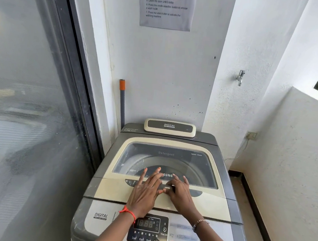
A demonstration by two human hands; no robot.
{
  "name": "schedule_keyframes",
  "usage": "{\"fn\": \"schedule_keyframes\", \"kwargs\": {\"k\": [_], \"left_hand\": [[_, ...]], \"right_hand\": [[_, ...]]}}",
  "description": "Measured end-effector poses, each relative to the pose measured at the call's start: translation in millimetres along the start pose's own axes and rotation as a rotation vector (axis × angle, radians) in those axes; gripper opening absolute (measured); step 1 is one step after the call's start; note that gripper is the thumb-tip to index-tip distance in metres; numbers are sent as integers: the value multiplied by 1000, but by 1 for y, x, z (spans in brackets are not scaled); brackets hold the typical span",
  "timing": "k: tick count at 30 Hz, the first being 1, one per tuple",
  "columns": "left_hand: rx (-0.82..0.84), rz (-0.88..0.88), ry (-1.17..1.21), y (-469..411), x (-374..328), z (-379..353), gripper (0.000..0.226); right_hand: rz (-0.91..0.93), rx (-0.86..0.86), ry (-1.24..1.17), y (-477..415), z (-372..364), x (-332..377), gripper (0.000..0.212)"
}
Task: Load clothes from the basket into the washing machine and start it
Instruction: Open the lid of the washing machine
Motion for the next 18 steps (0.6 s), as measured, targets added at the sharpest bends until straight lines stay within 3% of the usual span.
{"fn": "schedule_keyframes", "kwargs": {"k": [6,10,14,18], "left_hand": [[-92,-67,12,-24,10,36,54],[-125,-85,-5,-56,19,84,56],[-265,41,-46,-80,25,124,63],[-336,107,-47,-106,31,136,68]], "right_hand": [[-16,104,22,-20,49,31,30],[19,229,-101,-43,93,57,38],[55,298,-194,-81,142,81,32],[102,323,-197,-125,184,102,45]]}}
Point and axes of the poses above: each hand's wrist, its own y-axis away from the middle knuckle, its own z-axis out of the back of the hand, x = y × z, the point moved 2 cm from there along -y, towards the middle knuckle, and after that the axes turned 6 degrees about -z, right-handed, at the moved point
